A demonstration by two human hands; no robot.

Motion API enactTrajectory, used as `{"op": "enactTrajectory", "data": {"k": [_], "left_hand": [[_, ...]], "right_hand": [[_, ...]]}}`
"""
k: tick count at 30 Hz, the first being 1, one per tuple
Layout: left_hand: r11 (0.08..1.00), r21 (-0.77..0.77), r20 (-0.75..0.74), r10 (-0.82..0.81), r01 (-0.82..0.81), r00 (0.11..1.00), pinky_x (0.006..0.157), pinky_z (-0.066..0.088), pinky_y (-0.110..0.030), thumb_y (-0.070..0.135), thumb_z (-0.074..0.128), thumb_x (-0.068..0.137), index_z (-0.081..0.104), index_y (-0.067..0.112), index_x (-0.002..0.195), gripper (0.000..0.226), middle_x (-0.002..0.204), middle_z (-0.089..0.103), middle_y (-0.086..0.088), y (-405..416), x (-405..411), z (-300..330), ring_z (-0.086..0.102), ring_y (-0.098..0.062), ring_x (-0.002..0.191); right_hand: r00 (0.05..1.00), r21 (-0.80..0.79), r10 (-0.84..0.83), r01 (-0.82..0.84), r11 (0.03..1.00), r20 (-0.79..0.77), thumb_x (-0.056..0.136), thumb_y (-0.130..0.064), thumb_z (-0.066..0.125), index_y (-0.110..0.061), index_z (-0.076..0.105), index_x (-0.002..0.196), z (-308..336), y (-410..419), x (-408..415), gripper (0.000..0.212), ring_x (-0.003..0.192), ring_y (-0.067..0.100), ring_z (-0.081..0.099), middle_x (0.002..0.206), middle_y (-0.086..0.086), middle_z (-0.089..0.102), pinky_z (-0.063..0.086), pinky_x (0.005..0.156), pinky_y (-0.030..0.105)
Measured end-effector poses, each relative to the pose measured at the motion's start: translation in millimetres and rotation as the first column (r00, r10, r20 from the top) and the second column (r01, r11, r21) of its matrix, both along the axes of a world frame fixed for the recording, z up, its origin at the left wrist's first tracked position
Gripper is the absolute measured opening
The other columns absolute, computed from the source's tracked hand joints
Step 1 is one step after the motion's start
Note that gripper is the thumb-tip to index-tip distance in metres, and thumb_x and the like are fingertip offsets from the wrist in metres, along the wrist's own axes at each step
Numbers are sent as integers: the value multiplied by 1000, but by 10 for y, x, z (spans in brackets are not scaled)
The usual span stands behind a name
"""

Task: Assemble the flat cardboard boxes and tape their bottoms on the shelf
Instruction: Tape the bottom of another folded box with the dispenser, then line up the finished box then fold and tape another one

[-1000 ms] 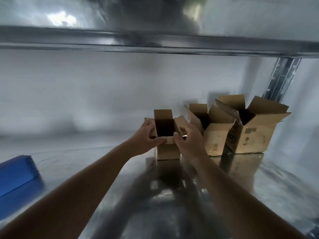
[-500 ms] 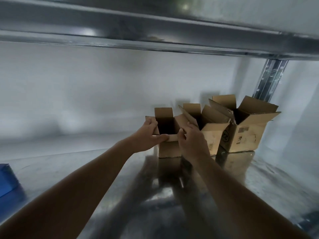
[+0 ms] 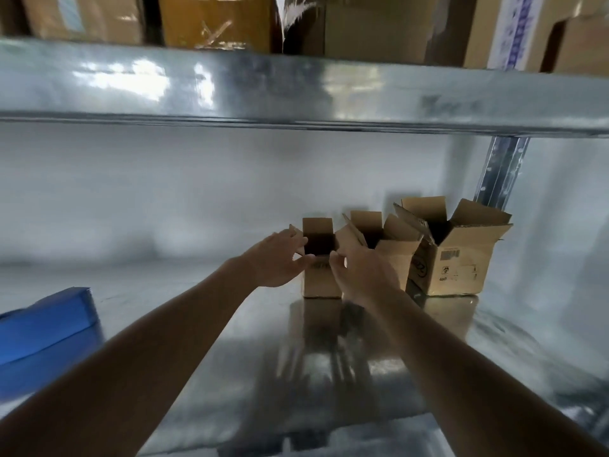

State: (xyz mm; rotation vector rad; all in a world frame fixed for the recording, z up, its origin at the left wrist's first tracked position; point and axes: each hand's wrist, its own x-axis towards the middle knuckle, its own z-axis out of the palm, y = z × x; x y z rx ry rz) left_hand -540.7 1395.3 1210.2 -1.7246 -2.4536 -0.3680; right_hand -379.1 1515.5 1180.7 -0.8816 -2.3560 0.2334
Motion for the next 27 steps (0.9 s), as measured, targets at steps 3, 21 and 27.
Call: {"op": "enactTrajectory", "data": {"k": [3, 21, 27], "left_hand": [[999, -7, -10, 45, -45, 999, 108, 45, -43, 75, 28, 93, 55, 22, 140, 76, 140, 56, 1, -245, 270, 1, 53, -22, 128], [926, -32, -41, 376, -377, 926, 128, 20, -40, 56, 34, 107, 26, 31, 163, 62, 170, 25, 6, -1721, 1543, -53, 27, -19, 155], [885, 17, -26, 466, -466, 884, 126, 26, -45, 60, 35, 105, 26, 32, 163, 65, 170, 25, 6, -2383, 1403, -107, 28, -20, 155]], "right_hand": [[994, 5, 80, -80, 997, 78, 107, -55, 34, -23, 70, 116, 27, -121, 266, 50, 92, 15, 67, 101, -2, 72, 57, 82, 36], [888, 59, 415, -433, 899, 197, 108, -50, 40, -20, 58, 146, 143, -1227, 981, 52, 133, 28, 57, 148, 2, 59, 46, 109, 45], [813, 20, 543, -559, 829, 210, 109, -46, 40, -17, 59, 144, 141, -1780, 773, 50, 136, 28, 54, 149, 5, 58, 41, 114, 44]]}}
